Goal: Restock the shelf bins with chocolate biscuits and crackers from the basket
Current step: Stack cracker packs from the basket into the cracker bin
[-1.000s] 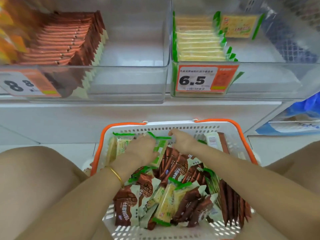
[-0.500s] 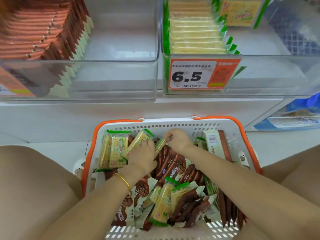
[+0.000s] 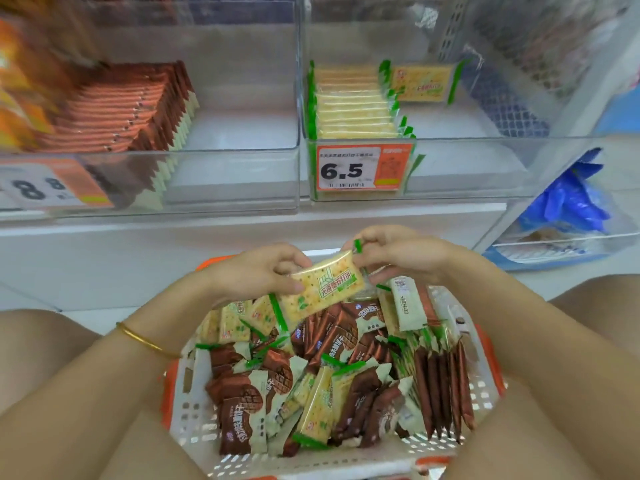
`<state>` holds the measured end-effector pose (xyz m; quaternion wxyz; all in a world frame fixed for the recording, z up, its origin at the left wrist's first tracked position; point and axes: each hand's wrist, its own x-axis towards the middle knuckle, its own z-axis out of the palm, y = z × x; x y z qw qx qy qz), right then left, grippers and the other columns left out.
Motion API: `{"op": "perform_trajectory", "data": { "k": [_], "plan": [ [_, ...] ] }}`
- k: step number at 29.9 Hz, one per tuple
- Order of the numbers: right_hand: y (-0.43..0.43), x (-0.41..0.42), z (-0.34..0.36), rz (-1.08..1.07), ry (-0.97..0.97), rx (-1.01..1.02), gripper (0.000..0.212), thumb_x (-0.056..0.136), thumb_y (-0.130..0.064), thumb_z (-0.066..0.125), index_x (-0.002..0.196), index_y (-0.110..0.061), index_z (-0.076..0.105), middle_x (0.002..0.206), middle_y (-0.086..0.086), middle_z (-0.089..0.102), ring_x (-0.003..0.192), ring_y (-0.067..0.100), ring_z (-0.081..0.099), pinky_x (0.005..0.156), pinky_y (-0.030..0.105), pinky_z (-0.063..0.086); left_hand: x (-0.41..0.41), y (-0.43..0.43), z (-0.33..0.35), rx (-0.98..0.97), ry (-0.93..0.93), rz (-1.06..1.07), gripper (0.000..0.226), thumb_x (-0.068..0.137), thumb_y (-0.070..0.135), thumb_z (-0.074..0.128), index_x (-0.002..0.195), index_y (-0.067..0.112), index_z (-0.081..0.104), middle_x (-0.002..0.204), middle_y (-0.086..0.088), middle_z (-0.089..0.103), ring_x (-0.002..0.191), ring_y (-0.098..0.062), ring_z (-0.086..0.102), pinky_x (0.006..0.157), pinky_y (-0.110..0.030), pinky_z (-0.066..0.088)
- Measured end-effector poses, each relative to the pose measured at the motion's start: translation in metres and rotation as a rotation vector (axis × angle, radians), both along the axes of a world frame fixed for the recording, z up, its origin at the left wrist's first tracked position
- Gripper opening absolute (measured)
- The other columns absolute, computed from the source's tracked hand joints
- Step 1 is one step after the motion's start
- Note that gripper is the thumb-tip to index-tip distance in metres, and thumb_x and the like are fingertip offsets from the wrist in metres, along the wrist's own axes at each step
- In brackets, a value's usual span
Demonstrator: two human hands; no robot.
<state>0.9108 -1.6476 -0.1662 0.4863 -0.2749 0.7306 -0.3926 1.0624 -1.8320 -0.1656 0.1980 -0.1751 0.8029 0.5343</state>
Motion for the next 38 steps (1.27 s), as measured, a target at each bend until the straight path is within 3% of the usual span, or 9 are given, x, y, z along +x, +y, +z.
{"op": "perform_trajectory", "data": {
  "k": [5, 8, 13, 15, 19, 25, 28, 33, 38],
  "plan": [
    [0.023, 0.009, 0.038, -0.027, -0.062, -0.154, 0.022, 0.089, -0.002, 0.06, 0.11, 0.0, 0.055, 0.101, 0.009, 0.071, 0.093, 0.022, 0.069, 0.075, 0.033, 0.059, 0.0, 0.013, 0.036, 0.024, 0.035, -0.034, 0.035, 0.088, 0.014, 0.066, 0.121, 0.021, 0.056, 0.112, -0.002, 0.067, 0.099, -0.015, 0.065, 0.078, -0.025, 0.046],
    [0.03, 0.01, 0.066, -0.115, -0.02, -0.274, 0.018, 0.088, -0.005, 0.06, 0.106, -0.003, 0.059, 0.096, 0.01, 0.07, 0.081, 0.019, 0.069, 0.062, 0.026, 0.059, -0.011, 0.027, 0.064, 0.027, 0.093, -0.109, 0.023, 0.091, 0.014, 0.061, 0.113, 0.014, 0.059, 0.096, 0.002, 0.071, 0.084, -0.011, 0.065, 0.069, -0.021, 0.046],
    [0.041, -0.007, 0.111, -0.198, 0.132, -0.421, 0.045, 0.07, -0.015, 0.069, 0.113, -0.016, 0.057, 0.088, -0.004, 0.073, 0.074, 0.01, 0.068, 0.055, 0.022, 0.055, -0.045, 0.045, 0.121, -0.059, 0.318, -0.041, 0.017, 0.09, 0.013, 0.062, 0.106, 0.014, 0.063, 0.099, -0.007, 0.072, 0.081, -0.011, 0.066, 0.069, -0.021, 0.052],
    [0.044, -0.027, 0.126, -0.289, 0.184, -0.473, 0.039, 0.068, -0.012, 0.069, 0.106, -0.016, 0.058, 0.081, -0.004, 0.072, 0.068, 0.009, 0.067, 0.052, 0.02, 0.054, -0.061, 0.053, 0.14, -0.211, 0.44, 0.02, 0.029, 0.09, 0.021, 0.062, 0.118, 0.016, 0.058, 0.103, -0.004, 0.069, 0.088, -0.014, 0.066, 0.077, -0.026, 0.053],
    [0.044, -0.086, 0.145, -0.654, 0.256, -0.572, 0.019, 0.086, -0.005, 0.064, 0.1, -0.015, 0.056, 0.084, -0.003, 0.069, 0.071, 0.009, 0.067, 0.054, 0.021, 0.055, -0.09, 0.047, 0.149, -0.884, 0.742, 0.056, 0.048, 0.093, 0.034, 0.054, 0.135, 0.016, 0.044, 0.129, -0.004, 0.052, 0.117, -0.022, 0.048, 0.097, -0.036, 0.041],
    [0.002, -0.18, 0.123, -0.88, 0.363, -0.294, 0.033, 0.088, 0.0, 0.062, 0.118, -0.005, 0.049, 0.111, 0.011, 0.063, 0.084, 0.021, 0.066, 0.06, 0.033, 0.058, -0.118, 0.028, 0.126, -1.402, 0.586, -0.238, 0.064, 0.083, 0.05, 0.013, 0.104, 0.016, 0.064, 0.104, -0.001, 0.064, 0.105, -0.026, 0.055, 0.092, -0.038, 0.038],
    [-0.02, -0.217, 0.1, -0.889, 0.352, -0.14, 0.032, 0.086, -0.001, 0.065, 0.11, -0.01, 0.045, 0.117, 0.014, 0.06, 0.098, 0.027, 0.064, 0.061, 0.037, 0.06, -0.124, 0.029, 0.115, -1.421, 0.572, -0.257, 0.064, 0.087, 0.049, 0.009, 0.101, 0.02, 0.065, 0.099, 0.002, 0.065, 0.102, -0.023, 0.057, 0.095, -0.038, 0.034],
    [-0.041, -0.253, 0.073, -0.799, 0.568, 0.089, 0.058, 0.081, -0.017, 0.074, 0.129, -0.008, 0.042, 0.128, 0.011, 0.053, 0.115, 0.027, 0.056, 0.096, 0.041, 0.048, -0.129, 0.029, 0.107, -1.374, 0.578, -0.234, 0.064, 0.092, 0.047, 0.013, 0.099, 0.017, 0.069, 0.099, -0.002, 0.068, 0.1, -0.027, 0.06, 0.095, -0.042, 0.037],
    [-0.057, -0.267, 0.066, -0.783, 0.689, 0.123, 0.038, 0.082, -0.017, 0.072, 0.105, -0.015, 0.042, 0.114, 0.009, 0.052, 0.105, 0.025, 0.054, 0.091, 0.033, 0.048, -0.131, 0.03, 0.109, -1.307, 0.633, -0.2, 0.057, 0.094, 0.044, 0.019, 0.097, 0.017, 0.069, 0.098, 0.0, 0.068, 0.098, -0.027, 0.06, 0.093, -0.041, 0.038]
  ]
}}
